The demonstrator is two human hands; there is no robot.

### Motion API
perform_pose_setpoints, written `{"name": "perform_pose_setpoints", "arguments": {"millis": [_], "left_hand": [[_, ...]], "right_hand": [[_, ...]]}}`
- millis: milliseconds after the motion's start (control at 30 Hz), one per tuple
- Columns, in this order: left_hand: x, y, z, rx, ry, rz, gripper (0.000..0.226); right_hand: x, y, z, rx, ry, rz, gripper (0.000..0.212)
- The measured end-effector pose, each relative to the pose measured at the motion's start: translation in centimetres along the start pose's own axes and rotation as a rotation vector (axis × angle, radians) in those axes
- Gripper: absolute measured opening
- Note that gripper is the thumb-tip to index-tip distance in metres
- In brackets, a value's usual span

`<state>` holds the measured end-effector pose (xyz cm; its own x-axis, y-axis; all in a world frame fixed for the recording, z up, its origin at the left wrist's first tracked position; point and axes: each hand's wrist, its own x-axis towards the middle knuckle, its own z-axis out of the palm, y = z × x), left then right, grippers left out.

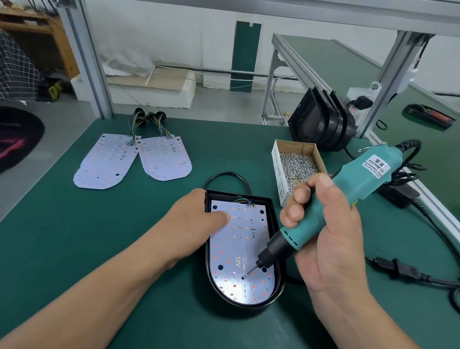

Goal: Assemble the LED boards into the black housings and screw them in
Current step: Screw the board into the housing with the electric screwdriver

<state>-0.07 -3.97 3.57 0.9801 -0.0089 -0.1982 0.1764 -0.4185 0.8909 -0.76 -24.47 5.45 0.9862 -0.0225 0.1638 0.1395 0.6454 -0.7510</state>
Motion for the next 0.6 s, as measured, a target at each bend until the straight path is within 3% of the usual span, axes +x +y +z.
{"name": "perform_pose_setpoints", "arguments": {"millis": [433,600], "left_hand": [[0.14,-0.14,0.1,0.009,0.026,0.006,0.044],[0.33,-0.04,0.19,0.004,0.019,0.025,0.041]], "right_hand": [[-0.39,0.19,0.08,-0.058,-0.064,-0.029,0.018],[-0.79,-0.16,0.55,-0.102,-0.198,-0.076,0.019]]}}
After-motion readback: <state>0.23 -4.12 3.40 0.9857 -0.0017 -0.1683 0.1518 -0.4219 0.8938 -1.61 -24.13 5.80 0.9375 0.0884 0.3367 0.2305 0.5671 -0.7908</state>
